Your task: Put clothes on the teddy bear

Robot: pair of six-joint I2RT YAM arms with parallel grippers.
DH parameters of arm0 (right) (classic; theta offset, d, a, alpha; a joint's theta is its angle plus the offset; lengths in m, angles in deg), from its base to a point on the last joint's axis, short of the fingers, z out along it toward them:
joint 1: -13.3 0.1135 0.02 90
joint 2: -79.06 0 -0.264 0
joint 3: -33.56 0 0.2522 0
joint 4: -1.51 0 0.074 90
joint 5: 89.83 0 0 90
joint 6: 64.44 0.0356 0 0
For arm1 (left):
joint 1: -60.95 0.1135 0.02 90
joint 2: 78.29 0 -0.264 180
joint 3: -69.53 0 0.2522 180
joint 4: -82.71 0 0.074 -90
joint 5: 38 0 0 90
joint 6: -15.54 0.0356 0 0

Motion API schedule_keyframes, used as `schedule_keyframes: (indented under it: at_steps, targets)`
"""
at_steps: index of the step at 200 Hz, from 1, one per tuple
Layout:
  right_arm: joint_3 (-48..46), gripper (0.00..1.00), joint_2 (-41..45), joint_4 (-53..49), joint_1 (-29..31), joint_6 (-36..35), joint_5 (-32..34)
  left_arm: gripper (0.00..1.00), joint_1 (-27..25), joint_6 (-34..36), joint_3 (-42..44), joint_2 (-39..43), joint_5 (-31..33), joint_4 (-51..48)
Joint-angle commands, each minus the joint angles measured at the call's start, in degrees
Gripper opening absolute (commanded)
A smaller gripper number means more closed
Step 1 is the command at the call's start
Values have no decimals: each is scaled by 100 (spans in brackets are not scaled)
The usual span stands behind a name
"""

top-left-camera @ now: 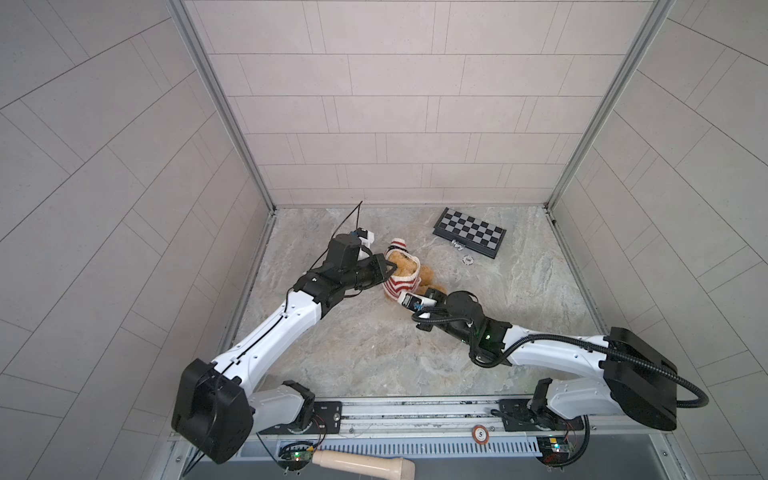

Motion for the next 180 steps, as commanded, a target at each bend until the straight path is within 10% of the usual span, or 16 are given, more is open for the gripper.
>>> schedule_keyframes:
  at_steps: [1, 117, 180]
  targets:
    - [-224, 0, 65, 81, 45, -206, -30, 0, 45, -321, 9, 127, 75, 644]
    - [-903, 0, -965, 814, -855, 363, -343, 0, 125, -6, -237, 300, -138, 345]
    - [-627, 62, 1936, -1159, -968, 1238, -1468, 0, -86, 2973, -871, -1, -590, -1582]
